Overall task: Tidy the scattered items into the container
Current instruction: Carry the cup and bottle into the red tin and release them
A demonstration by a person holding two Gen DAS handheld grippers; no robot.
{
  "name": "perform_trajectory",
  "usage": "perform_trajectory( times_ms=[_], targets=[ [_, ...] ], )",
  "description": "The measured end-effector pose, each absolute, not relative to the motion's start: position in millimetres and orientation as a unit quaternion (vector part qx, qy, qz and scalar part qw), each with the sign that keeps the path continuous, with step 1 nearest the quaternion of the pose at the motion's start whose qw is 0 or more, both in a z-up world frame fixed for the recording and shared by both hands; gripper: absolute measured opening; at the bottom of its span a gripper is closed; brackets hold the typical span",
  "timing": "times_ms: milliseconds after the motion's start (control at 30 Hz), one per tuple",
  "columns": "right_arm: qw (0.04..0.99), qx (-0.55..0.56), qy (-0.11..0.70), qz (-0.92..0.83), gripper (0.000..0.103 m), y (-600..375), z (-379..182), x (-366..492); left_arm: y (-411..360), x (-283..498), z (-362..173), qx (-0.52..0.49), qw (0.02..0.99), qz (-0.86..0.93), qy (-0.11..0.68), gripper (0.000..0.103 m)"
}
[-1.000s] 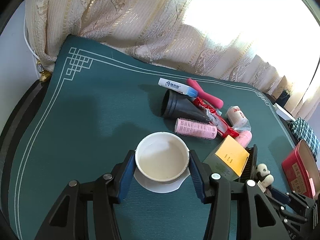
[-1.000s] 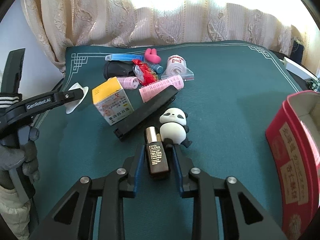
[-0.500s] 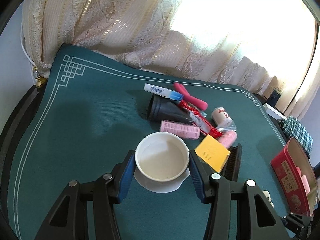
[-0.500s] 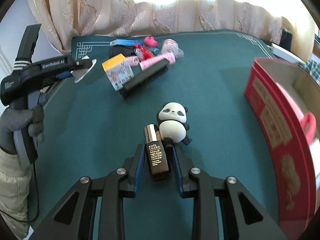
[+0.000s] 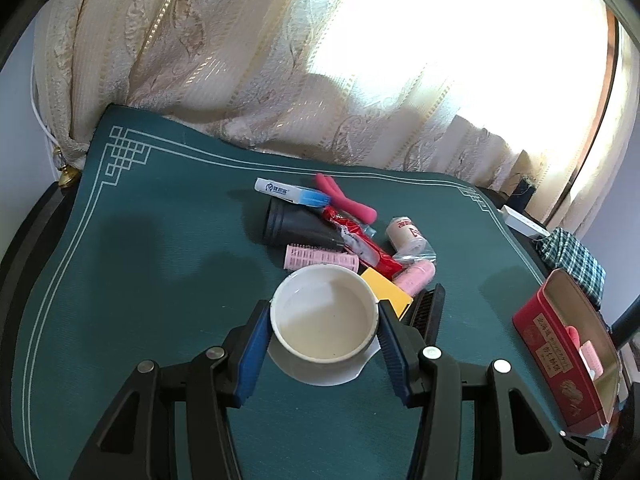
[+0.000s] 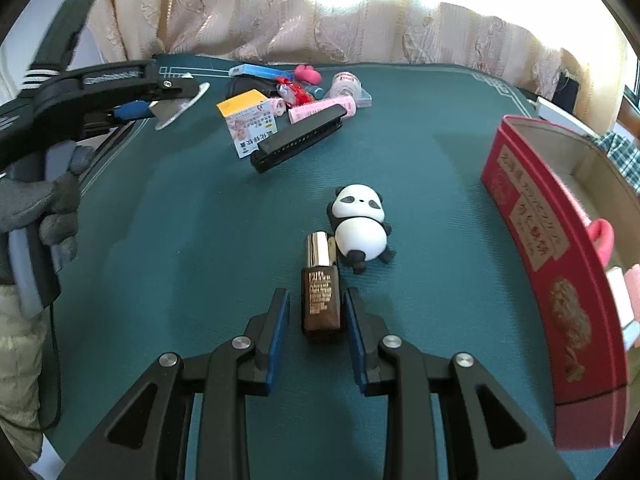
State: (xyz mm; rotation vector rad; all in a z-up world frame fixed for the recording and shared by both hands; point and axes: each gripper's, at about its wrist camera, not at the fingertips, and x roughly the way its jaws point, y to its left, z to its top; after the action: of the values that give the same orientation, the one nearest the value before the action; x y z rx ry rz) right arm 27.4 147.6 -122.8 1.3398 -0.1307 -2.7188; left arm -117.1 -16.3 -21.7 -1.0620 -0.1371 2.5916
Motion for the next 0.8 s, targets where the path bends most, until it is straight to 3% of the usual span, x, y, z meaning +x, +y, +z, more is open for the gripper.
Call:
perform_trajectory(
  times_ms=[67, 133, 467, 800],
  targets=[
    [0.052, 0.440, -0.046, -0.895, 0.030, 148.0, -122.0, 26.7, -16.6, -116.7, -20.7, -0.372, 0.169, 0.911, -0.048, 0.054],
    [0.054, 0.439, -0.050, -0.895, 0.023, 147.6, -121.9, 30.3, -17.0, -117.0, -20.8, -0.372, 0.168, 0.912, -0.049, 0.054],
    [0.068, 0.406, -0.097, -0.906, 0.022, 164.1, -101.1, 59.5, -0.8, -101.0, -15.9, -0.366, 0.182, 0.912, -0.037, 0.054],
    [-0.017, 0.323, -0.105, -0.940, 0.022, 220.0, -56.4, 93.3, 54.6, -64.3, 1.8, -0.356, 0.239, 0.903, -0.023, 0.054]
  ],
)
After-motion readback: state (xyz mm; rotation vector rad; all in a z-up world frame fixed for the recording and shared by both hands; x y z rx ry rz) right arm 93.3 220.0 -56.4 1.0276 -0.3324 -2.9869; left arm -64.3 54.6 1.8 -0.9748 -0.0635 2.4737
